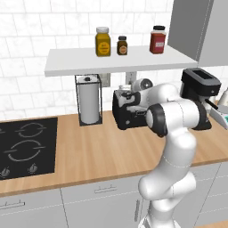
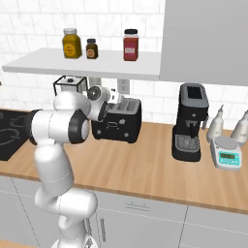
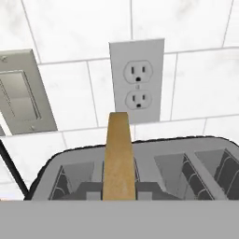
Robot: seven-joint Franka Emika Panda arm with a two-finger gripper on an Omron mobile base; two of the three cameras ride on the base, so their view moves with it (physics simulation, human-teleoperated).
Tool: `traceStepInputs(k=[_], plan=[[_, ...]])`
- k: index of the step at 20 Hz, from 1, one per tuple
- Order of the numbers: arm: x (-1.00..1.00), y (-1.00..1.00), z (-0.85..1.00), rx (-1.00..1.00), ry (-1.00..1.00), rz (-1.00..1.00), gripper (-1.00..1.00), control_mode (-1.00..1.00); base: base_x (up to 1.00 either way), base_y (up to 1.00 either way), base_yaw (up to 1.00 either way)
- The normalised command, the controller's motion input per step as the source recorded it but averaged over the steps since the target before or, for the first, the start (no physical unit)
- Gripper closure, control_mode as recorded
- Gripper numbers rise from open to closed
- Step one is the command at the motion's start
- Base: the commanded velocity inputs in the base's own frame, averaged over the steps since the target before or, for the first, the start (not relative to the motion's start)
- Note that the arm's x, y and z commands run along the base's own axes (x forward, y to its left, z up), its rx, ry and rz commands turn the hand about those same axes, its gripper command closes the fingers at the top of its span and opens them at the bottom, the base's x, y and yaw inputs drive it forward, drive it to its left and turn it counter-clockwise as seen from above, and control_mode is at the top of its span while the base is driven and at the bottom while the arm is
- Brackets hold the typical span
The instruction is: Start the toaster. Once the lever pops up, take the bread to the plate on the dining counter.
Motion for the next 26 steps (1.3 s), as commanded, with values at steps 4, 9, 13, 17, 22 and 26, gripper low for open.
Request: traceStepInputs(k=[4,9,13,17,22,26], plan=[[-0.11,0.0,0.79,0.0,-0.13,0.0,1.0,-1.0,0.0,0.0,0.0],[-0.36,0.0,0.48,0.0,-0.05,-0.01,1.0,-1.0,0.0,0.0,0.0],[-0.79,0.0,0.36,0.0,0.0,-0.07,1.0,-1.0,0.0,0.0,0.0],[-0.84,0.0,0.39,0.0,0.02,-0.07,1.0,-1.0,0.0,0.0,0.0],[-0.87,0.0,0.54,0.0,0.12,-0.06,1.0,-1.0,0.0,0.0,0.0],[-0.87,0.0,0.55,0.02,0.26,-0.05,1.0,-1.0,0.0,0.0,0.0]])
